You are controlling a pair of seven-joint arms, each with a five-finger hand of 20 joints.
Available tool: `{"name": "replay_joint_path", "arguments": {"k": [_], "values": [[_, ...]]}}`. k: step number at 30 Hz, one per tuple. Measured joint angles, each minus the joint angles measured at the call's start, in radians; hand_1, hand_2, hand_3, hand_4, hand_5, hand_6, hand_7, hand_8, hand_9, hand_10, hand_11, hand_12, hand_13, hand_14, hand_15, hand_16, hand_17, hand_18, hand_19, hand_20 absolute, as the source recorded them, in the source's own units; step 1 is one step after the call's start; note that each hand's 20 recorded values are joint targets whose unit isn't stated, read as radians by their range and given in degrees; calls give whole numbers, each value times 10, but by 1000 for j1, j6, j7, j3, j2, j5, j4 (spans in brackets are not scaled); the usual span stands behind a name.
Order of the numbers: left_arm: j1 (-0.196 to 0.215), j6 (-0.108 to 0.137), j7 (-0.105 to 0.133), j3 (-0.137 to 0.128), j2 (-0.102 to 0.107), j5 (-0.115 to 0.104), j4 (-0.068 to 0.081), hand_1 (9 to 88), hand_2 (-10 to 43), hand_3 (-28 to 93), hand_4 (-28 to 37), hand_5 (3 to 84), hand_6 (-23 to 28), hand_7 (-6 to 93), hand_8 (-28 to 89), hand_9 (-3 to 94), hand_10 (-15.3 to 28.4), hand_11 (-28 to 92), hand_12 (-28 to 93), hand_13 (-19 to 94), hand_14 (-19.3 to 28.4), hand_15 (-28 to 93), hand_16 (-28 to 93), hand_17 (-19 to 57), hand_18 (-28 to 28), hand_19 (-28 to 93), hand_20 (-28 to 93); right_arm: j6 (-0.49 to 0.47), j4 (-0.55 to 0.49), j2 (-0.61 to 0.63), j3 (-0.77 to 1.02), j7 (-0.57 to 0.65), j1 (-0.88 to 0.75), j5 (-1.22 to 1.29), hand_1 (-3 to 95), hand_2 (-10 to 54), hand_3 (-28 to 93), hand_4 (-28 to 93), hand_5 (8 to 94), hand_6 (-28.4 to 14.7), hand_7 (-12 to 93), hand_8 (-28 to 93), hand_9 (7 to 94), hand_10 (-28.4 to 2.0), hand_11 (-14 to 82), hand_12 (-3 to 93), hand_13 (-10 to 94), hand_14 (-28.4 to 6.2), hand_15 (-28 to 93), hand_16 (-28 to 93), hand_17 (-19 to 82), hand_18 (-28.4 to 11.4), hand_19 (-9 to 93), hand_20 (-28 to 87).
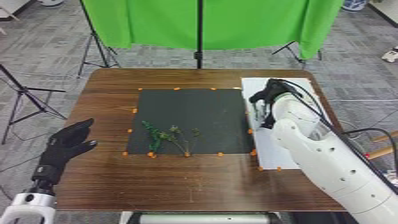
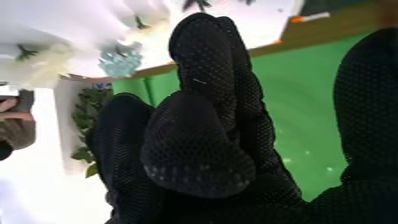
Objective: Arrange flowers
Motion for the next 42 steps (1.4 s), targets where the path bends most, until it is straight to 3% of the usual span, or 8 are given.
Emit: {"name": "replay_joint_path", "arguments": {"k": [9,22,31,33,35,40,42], "values": [[0,-47,-29,-9,-6,2,-1,354,-95,648,-100,411,39,137,-65,316,107,150,142,313,153,133,35,126,127,106,237,-15,16,-3,-13,9,-11,0,278,-69,589,-116,769,-79,129,-58,864,-149,416,322,937,-21,620,321,696,-131,932,595],[1,-70,-48,-10,-10,3,-1,348,-95,648,-104,414,39,129,-60,318,108,141,145,314,155,132,35,119,127,104,232,-19,26,-13,-46,12,-23,-53,319,-95,581,-106,789,-81,153,-53,871,-151,414,321,937,-21,625,306,706,-117,932,565],[-1,-79,-55,-10,-11,4,-1,346,-94,647,-104,413,39,124,-57,317,107,134,147,312,157,130,37,116,128,104,230,5,52,-28,-100,-8,-23,-188,428,-95,583,-102,811,-66,226,-49,876,-141,432,320,937,-11,641,284,720,-106,932,545],[-2,-80,-57,-10,-11,4,-1,346,-92,647,-104,413,39,124,-57,317,107,134,148,311,157,129,37,116,128,104,230,11,55,-33,-102,-8,-23,-192,459,-95,566,-90,812,-67,220,103,880,-139,435,318,937,-8,649,271,727,-102,932,536],[-2,-82,-59,-10,-11,5,-1,346,-92,646,-105,413,40,123,-57,317,107,135,149,310,157,129,37,115,128,104,230,17,55,-37,-102,-10,-24,-191,493,-95,536,-70,819,-67,213,177,882,-137,437,318,937,-5,656,262,729,-101,932,536],[-2,-84,-66,-10,-12,5,-1,348,-89,642,-106,412,40,122,-56,316,108,132,149,310,157,129,38,114,129,105,229,35,53,-45,-104,-15,-30,-184,566,-95,443,-7,834,-63,225,223,892,-131,445,315,937,-1,669,251,735,-102,932,537],[-2,-85,-69,-10,-12,6,-1,348,-89,642,-105,412,40,122,-56,316,108,132,150,309,158,128,38,113,129,105,228,42,52,-47,-104,-16,-33,-181,572,-95,472,-6,837,-59,240,228,894,-127,452,316,937,1,678,248,737,-104,932,542]]}}
